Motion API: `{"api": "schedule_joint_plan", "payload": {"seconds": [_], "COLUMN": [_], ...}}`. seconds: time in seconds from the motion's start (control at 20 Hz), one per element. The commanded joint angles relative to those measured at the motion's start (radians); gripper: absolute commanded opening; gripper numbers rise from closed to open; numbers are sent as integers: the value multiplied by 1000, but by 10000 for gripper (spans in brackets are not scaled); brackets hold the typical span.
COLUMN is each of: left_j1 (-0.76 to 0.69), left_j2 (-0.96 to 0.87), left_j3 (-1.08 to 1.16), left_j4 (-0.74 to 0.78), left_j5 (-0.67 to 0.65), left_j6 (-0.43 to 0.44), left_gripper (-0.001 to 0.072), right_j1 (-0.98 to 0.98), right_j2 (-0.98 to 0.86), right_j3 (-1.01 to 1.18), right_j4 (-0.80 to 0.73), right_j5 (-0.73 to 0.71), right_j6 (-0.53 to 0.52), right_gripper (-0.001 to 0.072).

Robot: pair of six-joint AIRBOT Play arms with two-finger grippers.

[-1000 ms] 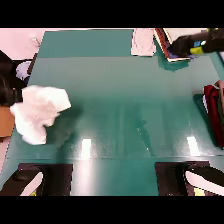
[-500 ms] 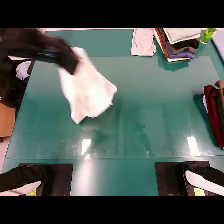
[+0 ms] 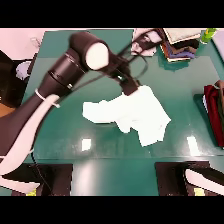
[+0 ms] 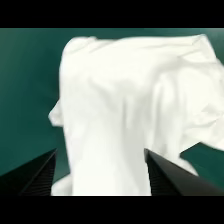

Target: Fold the shirts.

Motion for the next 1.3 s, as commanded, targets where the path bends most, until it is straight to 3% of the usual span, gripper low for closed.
{"api": "schedule_joint_plan", "payload": {"seconds": [0.0,0.2,0.4,0.6,0.8,1.15,1.2,1.25], "left_j1": [175,404,513,521,521,454,454,454], "left_j2": [45,196,277,272,270,154,156,156], "left_j3": [-13,-257,-604,-863,-1006,-1016,-1012,-999], "left_j4": [70,69,58,-58,-217,-254,-271,-270], "left_j5": [-208,-201,-108,101,296,355,366,368], "left_j6": [-187,-251,-270,-311,-312,-319,-322,-320], "left_gripper": [634,636,636,636,636,635,594,380], "right_j1": [-10,-11,-10,-10,-2,77,79,79], "right_j2": [0,0,0,-14,-90,-126,-126,-127], "right_j3": [-4,-123,-371,-557,-595,-594,-594,-594], "right_j4": [0,-3,-2,0,8,6,5,5], "right_j5": [37,89,47,-72,-41,-82,-85,-88], "right_j6": [0,-7,-11,-11,-10,-10,-10,-10], "right_gripper": [21,21,21,23,23,23,23,23]}}
